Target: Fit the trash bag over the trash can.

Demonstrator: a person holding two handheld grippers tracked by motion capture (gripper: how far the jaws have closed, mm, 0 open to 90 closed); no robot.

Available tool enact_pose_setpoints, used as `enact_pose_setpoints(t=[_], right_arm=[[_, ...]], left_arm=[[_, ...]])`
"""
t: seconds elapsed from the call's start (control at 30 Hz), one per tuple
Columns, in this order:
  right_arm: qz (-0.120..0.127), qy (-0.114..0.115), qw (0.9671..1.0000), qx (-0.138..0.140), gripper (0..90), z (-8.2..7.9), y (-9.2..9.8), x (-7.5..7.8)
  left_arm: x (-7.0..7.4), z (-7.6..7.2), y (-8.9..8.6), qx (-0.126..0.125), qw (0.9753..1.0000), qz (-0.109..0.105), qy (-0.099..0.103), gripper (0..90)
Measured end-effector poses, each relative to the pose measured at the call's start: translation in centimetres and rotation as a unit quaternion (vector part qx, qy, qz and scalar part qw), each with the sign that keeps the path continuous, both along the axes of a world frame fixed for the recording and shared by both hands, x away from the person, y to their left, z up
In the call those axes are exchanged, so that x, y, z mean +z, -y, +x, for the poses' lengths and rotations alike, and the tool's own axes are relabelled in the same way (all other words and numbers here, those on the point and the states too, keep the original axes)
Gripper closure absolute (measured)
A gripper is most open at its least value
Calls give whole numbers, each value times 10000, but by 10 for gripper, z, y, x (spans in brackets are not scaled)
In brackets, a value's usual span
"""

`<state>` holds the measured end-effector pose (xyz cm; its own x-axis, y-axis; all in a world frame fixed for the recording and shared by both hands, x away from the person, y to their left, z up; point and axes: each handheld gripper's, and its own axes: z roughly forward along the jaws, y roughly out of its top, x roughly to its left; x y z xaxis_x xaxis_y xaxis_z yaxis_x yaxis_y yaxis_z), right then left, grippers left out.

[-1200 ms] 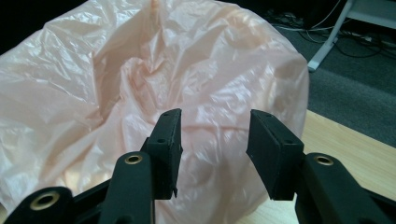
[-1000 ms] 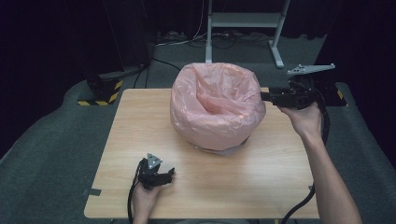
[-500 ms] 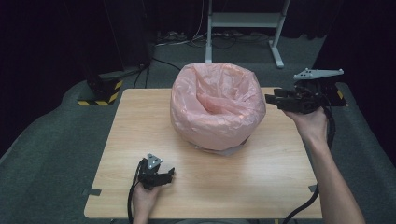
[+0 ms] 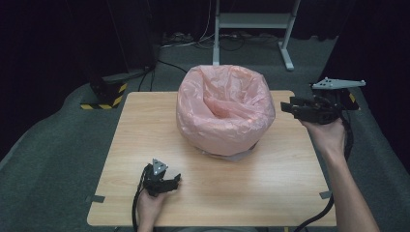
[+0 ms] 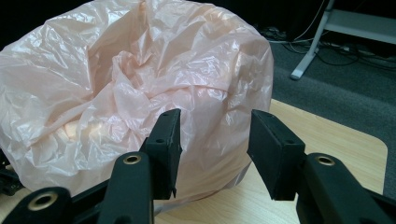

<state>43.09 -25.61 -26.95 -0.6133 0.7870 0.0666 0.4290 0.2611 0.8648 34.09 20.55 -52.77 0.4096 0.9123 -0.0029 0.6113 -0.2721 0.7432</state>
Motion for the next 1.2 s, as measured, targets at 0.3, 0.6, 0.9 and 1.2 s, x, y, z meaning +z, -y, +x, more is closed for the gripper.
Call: enact_pose_setpoints(t=[0.3, 0.6, 0.9, 1.2], right_arm=[[72, -21, 10000, -35, 539, -5, 8, -6], [149, -56, 9998, -89, 539, -6, 14, -14], [194, -73, 9997, -101, 538, -11, 20, -22], [270, -71, 9996, -97, 538, -13, 21, -29]], left_arm=[[0, 0, 0, 12, 10000, -3, 0, 220], [0, 0, 0, 13, 10000, -7, 1, 220], [0, -1, 0, 23, 10000, -6, -1, 219], [0, -1, 0, 25, 10000, -9, -5, 220]])
